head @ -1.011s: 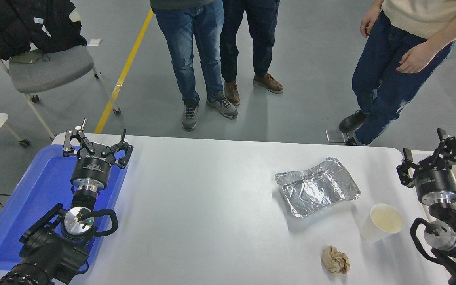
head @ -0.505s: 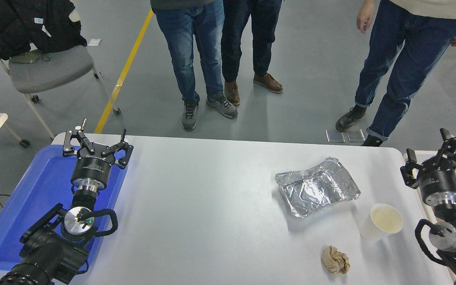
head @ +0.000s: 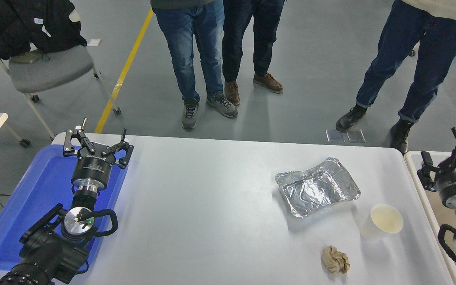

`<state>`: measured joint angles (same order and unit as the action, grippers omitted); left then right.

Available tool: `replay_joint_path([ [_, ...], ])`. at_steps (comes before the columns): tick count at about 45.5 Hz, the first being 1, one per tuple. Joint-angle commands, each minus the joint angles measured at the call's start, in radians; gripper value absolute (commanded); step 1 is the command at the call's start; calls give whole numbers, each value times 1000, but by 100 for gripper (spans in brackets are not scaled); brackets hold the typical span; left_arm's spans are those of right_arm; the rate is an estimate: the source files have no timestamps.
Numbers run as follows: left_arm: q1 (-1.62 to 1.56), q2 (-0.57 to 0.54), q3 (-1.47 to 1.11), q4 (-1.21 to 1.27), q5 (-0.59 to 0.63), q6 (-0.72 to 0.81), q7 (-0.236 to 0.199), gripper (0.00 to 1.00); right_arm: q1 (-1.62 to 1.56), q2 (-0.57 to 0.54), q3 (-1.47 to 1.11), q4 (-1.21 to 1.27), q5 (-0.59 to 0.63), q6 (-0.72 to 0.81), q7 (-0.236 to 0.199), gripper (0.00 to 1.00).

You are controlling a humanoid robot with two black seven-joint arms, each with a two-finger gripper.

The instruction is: Pick up paper cup place in dustbin

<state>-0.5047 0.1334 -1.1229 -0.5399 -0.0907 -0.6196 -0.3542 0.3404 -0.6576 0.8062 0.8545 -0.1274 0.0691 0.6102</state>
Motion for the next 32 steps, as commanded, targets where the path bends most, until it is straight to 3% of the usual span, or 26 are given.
replay_joint_path([
  [1, 0, 0, 0, 0, 0, 0, 0, 100, 11, -128, -91, 87, 2, -19, -12, 100],
  [32, 0, 0, 2, 0, 0, 0, 1, 100, 305, -548, -725, 258, -17, 0, -4, 100],
])
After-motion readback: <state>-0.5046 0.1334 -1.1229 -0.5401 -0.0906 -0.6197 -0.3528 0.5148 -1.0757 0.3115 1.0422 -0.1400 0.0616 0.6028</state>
